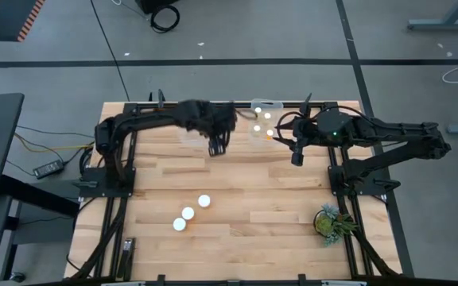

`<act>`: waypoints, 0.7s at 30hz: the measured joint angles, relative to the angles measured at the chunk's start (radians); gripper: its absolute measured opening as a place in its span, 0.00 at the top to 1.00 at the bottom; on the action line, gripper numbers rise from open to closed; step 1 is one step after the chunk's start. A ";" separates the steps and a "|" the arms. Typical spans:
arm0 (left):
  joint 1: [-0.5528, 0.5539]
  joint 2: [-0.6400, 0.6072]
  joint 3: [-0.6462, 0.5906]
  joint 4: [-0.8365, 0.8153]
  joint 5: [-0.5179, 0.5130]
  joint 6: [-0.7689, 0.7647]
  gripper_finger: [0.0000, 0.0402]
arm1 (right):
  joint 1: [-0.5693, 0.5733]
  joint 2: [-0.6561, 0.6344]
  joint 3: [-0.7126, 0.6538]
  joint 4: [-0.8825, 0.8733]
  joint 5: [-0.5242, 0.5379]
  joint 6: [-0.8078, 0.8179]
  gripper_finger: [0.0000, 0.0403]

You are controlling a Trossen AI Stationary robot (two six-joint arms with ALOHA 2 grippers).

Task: Pick and place medicine bottles into bin by pill shape (circle, oval)
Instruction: Put the top big orange pill bottle into the left transparent bin

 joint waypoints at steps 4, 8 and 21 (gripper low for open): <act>0.105 0.000 0.000 0.001 -0.024 -0.014 0.42 | 0.000 0.000 0.000 -0.027 0.000 0.024 0.59; 0.202 0.000 0.000 0.003 -0.024 -0.093 0.42 | 0.000 0.000 0.000 -0.035 0.000 0.031 0.59; 0.320 0.114 0.000 0.030 -0.024 -0.245 0.42 | 0.000 0.000 0.000 -0.035 0.000 0.028 0.59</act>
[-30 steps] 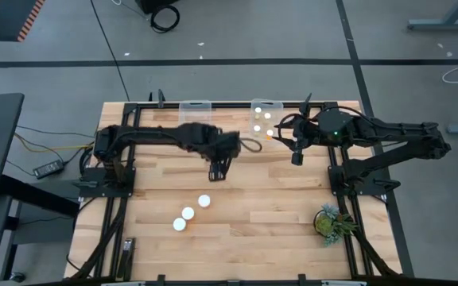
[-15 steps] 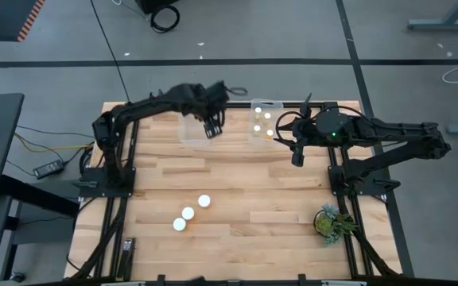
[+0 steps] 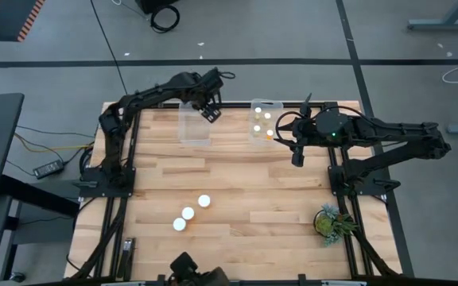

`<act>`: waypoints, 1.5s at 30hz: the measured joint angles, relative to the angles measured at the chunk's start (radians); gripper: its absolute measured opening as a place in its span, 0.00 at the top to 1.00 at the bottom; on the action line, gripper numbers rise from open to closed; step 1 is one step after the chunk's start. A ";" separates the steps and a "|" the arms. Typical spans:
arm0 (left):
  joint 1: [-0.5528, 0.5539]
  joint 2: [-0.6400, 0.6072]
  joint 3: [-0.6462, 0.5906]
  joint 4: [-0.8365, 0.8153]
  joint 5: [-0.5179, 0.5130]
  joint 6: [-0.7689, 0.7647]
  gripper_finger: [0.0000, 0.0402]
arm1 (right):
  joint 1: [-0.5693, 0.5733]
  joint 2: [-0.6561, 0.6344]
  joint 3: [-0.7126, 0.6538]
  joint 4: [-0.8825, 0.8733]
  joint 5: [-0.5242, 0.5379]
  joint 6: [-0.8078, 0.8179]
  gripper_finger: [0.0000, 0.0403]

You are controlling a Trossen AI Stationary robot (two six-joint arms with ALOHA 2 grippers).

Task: Pick and place medicine bottles into bin by pill shape (circle, oval)
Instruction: Put the top big orange pill bottle into the left transparent bin

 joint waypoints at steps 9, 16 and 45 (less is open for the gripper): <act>0.004 0.101 -0.001 -0.002 0.001 0.001 0.41 | 0.000 0.000 0.000 -0.001 0.000 0.000 0.59; 0.006 0.104 -0.001 0.011 0.000 0.001 0.38 | 0.000 0.000 0.000 -0.001 0.000 -0.001 0.59; 0.004 0.104 -0.001 -0.176 -0.080 0.159 0.40 | 0.000 0.000 -0.001 0.009 0.000 -0.003 0.59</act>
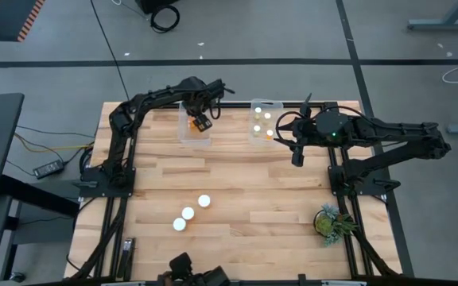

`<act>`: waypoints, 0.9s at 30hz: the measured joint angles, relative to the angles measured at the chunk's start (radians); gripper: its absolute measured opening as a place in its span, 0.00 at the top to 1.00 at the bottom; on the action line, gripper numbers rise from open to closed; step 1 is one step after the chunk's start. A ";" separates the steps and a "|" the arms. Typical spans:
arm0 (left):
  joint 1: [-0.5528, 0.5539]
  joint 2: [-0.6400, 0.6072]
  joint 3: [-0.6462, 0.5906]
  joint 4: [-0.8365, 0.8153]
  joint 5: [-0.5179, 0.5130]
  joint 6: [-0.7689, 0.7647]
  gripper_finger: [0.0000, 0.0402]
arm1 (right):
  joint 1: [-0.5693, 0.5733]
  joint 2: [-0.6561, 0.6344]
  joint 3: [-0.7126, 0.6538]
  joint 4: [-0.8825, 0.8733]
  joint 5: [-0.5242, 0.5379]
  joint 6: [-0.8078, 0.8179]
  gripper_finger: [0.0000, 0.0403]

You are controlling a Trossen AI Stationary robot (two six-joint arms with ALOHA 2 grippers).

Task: Pick and place medicine bottles into bin by pill shape (circle, oval)
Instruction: Put the top big orange pill bottle into the left transparent bin

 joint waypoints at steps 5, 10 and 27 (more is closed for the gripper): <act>-0.007 0.021 0.000 0.007 0.044 0.029 0.32 | 0.000 0.000 0.000 0.001 0.000 -0.001 0.59; -0.006 0.064 0.000 -0.003 0.074 0.060 0.24 | 0.000 0.000 0.000 0.001 0.000 -0.001 0.59; -0.005 0.128 -0.001 0.015 0.002 0.104 0.40 | 0.001 0.000 0.000 0.002 0.000 -0.002 0.59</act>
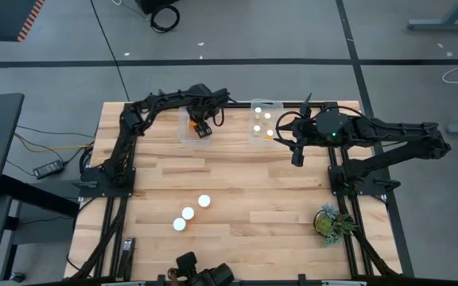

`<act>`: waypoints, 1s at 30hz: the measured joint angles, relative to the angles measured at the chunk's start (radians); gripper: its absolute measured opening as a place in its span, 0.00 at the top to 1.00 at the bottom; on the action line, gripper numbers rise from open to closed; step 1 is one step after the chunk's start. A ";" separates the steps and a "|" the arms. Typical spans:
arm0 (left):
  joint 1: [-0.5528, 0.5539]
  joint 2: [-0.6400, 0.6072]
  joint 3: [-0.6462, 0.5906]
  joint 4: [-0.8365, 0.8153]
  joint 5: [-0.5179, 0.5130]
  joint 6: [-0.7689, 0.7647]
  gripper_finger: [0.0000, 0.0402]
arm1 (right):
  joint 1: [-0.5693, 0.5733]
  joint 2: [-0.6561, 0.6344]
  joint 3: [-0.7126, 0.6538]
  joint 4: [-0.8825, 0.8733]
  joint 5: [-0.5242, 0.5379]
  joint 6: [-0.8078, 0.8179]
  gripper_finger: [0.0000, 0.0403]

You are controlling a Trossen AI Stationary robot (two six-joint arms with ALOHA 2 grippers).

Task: Pick and place medicine bottles into bin by pill shape (circle, oval)
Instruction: Put the top big orange pill bottle into the left transparent bin

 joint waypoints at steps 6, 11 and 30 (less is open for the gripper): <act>0.000 0.008 0.000 0.027 0.004 0.018 0.39 | 0.000 0.000 0.000 -0.001 0.000 0.000 0.59; 0.000 0.008 0.000 0.010 0.029 0.018 0.37 | 0.000 0.000 0.000 0.000 0.000 0.000 0.59; -0.006 0.008 0.000 0.035 0.029 0.089 0.33 | 0.000 0.000 0.000 0.000 0.000 0.000 0.59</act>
